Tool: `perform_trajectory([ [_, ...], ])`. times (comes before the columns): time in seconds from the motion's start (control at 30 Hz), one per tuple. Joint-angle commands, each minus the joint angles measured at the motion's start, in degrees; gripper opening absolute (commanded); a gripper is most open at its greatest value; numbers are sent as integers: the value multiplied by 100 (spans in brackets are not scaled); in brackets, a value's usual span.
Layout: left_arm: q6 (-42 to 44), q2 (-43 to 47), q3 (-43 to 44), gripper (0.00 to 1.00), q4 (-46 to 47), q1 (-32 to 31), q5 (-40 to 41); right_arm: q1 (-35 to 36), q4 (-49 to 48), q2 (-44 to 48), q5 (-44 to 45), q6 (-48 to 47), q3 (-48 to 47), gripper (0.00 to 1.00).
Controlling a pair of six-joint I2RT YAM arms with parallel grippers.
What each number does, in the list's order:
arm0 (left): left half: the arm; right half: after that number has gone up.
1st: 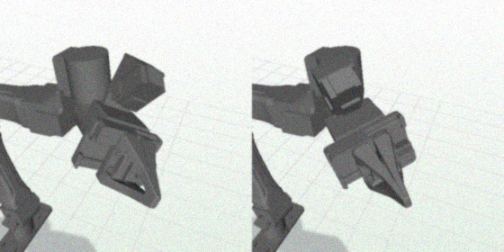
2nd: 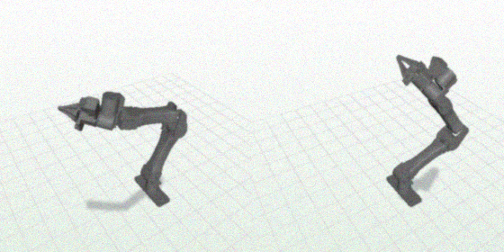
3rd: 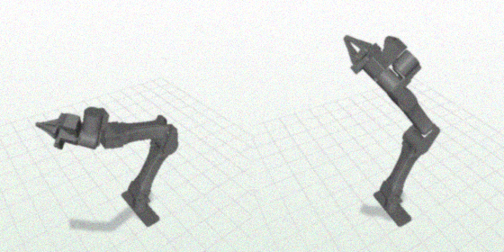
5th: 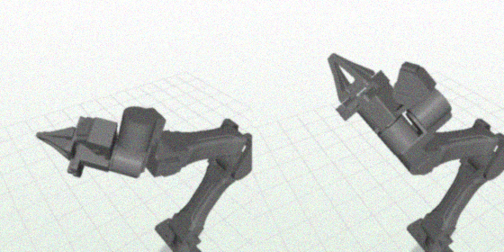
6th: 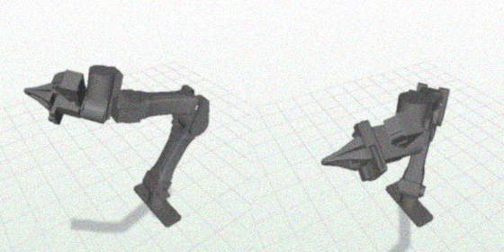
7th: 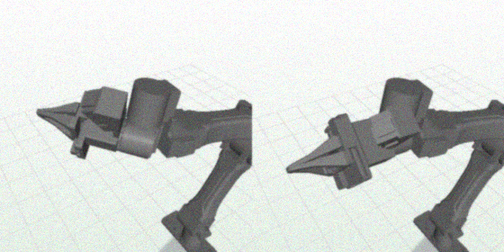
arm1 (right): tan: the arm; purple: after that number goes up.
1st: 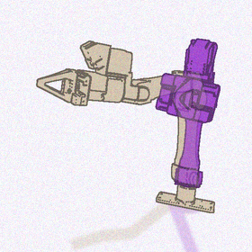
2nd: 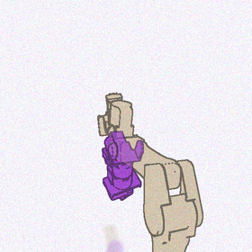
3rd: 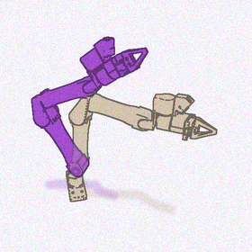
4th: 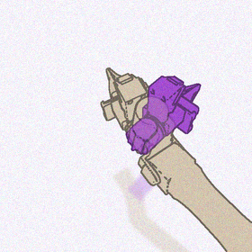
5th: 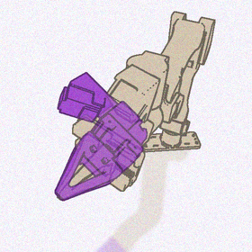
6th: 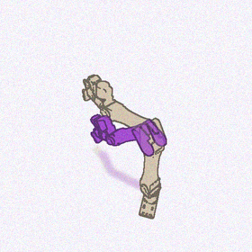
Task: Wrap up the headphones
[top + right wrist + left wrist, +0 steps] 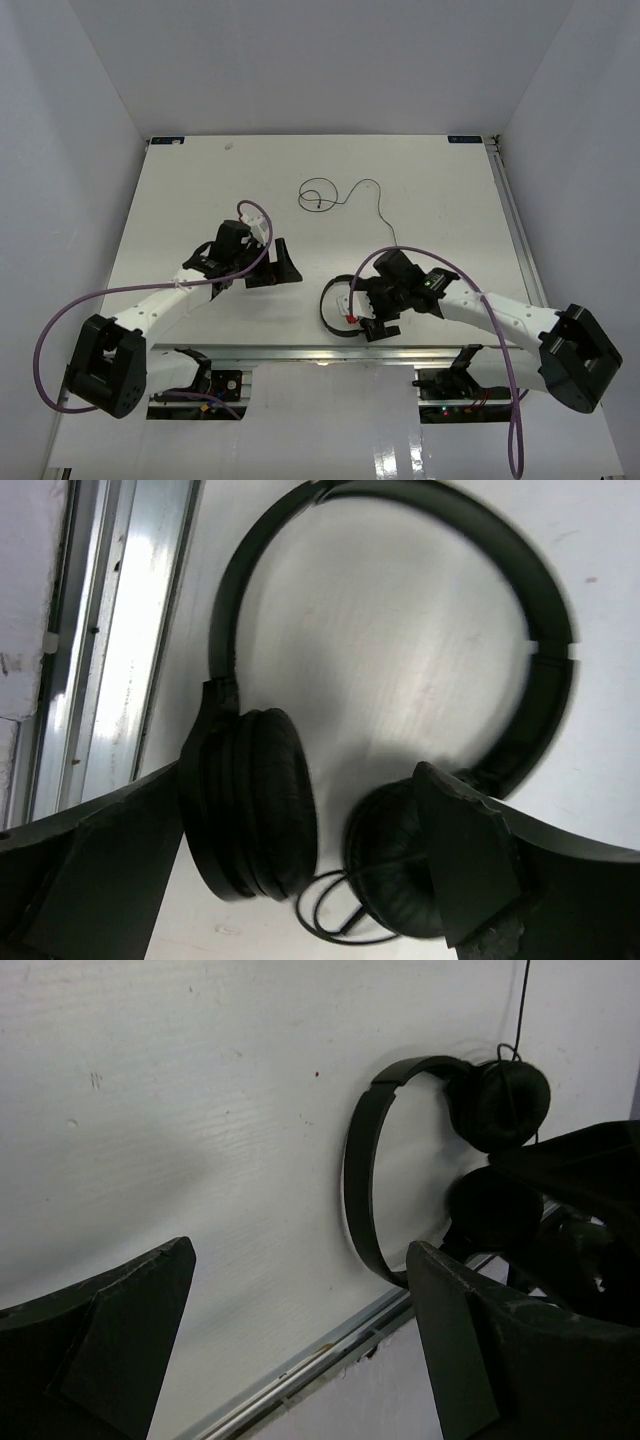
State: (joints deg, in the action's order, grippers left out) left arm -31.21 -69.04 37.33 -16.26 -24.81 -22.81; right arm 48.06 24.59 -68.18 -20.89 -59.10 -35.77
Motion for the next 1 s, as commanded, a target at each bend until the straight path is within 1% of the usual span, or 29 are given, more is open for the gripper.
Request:
perform_trajectory([
  [0.0, -123, -68, 338, 98, -544, -564, 506, -546, 761, 491, -384, -185, -713, 93],
  [0.17, -331, -790, 751, 93, -541, -1154, 775, -1333, 847, 771, -1022, 35, -818, 92],
  [0.2, -372, -920, 835, 91, -545, -1250, 865, -1509, 792, 777, -1195, 144, -799, 92],
  [0.23, -418, -1042, 910, 88, -547, -1308, 952, -1711, 707, 752, -1573, 232, -790, 92],
  [0.3, -513, -1376, 1118, 87, -576, -1471, 1235, -2470, 726, 722, -2212, 238, -776, 92],
  [0.37, -493, -1613, 1285, 87, -604, -1514, 1409, -2896, 747, 687, -2747, 169, -742, 92],
  [0.43, -381, -1834, 1546, 86, -607, -1534, 1569, -3248, 733, 637, -3064, 162, -707, 92],
  [0.53, -170, -2333, 1913, 84, -650, -1559, 1845, -3446, 732, 555, -3309, 189, -685, 92],
  [0.6, 204, -2778, 2349, 79, -726, -1600, 2039, -3586, 732, 550, -3421, 236, -707, 92],
  [0.63, 375, -2833, 2514, 76, -738, -1606, 2080, -3602, 725, 558, -3449, 241, -712, 92],
  [0.67, 535, -3065, 2660, 74, -820, -1625, 2094, -3665, 723, 567, -3469, 259, -724, 92],
  [0.77, 1276, -3594, 3034, 64, -881, -1707, 2002, -3864, 723, 595, -3628, 296, -735, 92],
  [0.8, 1435, -3731, 3070, 60, -890, -1742, 1980, -3931, 723, 598, -3647, 302, -729, 92],
  [0.83, 1697, -3807, 3131, 53, -907, -1776, 1964, -3968, 723, 614, -3687, 302, -728, 92],
  [0.97, 2167, -3987, 3113, 39, -900, -1911, 2067, -4139, 732, 640, -3793, 302, -712, 92],
])
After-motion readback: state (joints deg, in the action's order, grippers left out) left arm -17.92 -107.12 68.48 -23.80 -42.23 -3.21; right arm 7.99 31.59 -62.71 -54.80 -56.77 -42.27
